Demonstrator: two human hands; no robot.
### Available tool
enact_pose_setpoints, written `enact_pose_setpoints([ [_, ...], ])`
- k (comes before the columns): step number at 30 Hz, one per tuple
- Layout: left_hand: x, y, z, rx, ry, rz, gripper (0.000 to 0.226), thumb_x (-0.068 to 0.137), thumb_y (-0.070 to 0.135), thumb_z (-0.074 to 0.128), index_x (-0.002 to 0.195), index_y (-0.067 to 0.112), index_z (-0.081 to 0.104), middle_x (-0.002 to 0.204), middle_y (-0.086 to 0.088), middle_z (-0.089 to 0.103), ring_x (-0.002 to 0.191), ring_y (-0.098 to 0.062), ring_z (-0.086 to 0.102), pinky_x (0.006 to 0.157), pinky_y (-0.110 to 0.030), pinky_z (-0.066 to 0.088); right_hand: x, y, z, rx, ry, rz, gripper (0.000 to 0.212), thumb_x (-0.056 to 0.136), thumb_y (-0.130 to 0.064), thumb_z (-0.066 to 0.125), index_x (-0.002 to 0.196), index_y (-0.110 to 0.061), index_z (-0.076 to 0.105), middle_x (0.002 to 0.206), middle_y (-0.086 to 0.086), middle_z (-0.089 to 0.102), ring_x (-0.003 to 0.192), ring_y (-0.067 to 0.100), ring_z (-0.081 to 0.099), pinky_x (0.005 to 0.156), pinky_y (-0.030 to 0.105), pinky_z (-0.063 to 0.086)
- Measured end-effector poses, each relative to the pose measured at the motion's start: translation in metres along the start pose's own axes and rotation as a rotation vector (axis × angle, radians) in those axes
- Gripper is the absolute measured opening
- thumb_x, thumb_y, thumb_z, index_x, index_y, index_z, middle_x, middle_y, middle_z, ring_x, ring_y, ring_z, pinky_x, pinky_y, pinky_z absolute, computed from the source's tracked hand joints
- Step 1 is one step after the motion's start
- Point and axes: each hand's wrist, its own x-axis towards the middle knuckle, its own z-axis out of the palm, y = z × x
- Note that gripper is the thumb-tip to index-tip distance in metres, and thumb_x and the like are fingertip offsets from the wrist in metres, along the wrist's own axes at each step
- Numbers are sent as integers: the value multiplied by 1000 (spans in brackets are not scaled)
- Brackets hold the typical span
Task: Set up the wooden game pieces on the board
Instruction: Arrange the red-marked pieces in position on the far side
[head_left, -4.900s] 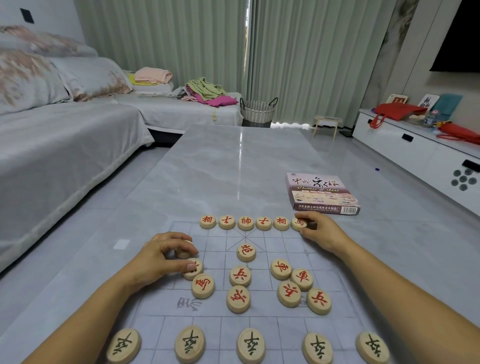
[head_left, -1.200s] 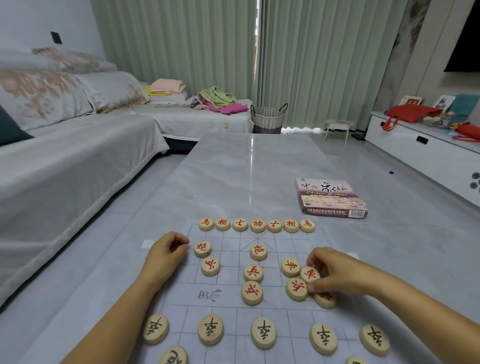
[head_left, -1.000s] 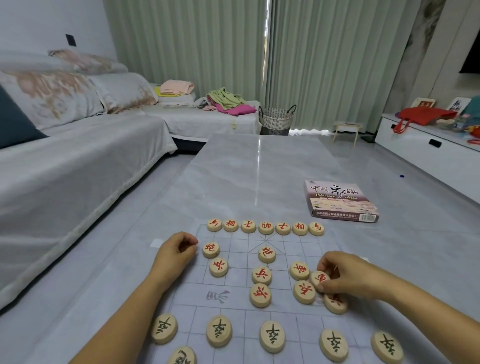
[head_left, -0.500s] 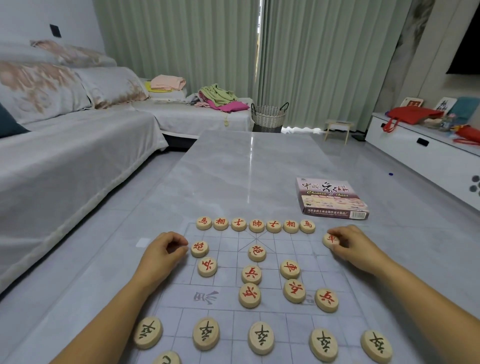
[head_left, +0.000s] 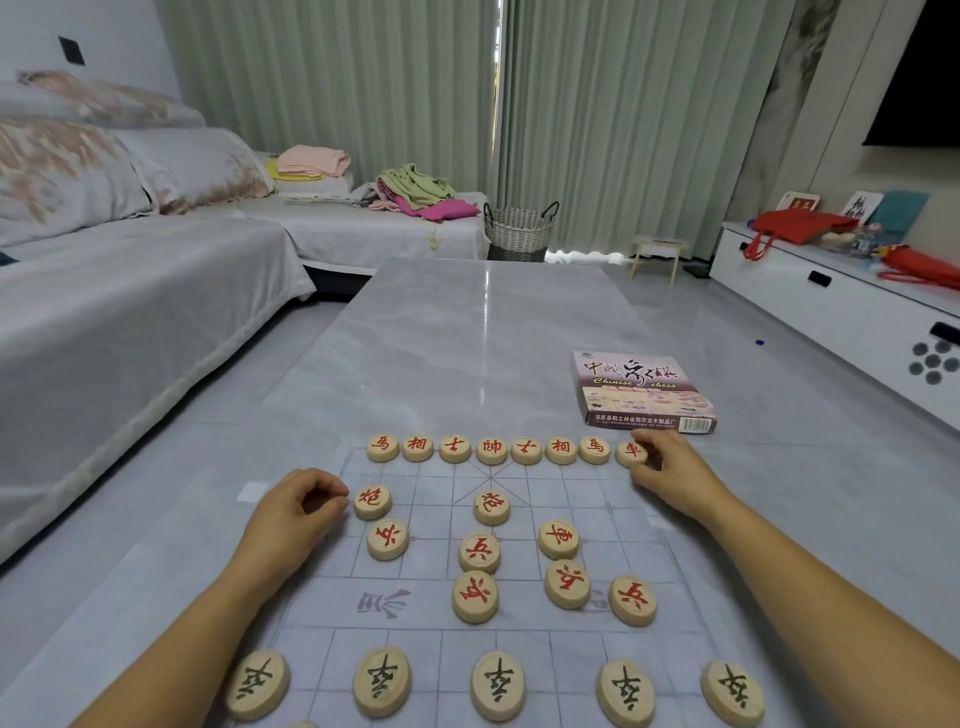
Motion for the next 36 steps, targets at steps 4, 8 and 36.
enact_pose_setpoints([
  [4,0,0,0,6,3,-3,7,86,9,59,87,15,63,95,-4,62,87,-14,56,70,-21,43,1,1,4,-8,32,2,49,84,-24,64,128,-8,48,130,11,45,117,25,46,102,34,37],
  [8,-1,1,0,5,0,-10,7,86,9,59,87,15,63,95,-4,62,87,-14,56,70,-21,43,5,2,8,-4,85,-2,39,85,-25,63,119,-8,54,124,13,49,110,24,48,96,34,40],
  [36,-11,133,98,814,-653,792,56,91,12,47,139,36,33,147,6,37,131,-20,25,106,-39,22,5,5,13,7,160,17,41,84,-24,61,122,-9,54,125,11,49,115,24,48,95,32,39],
])
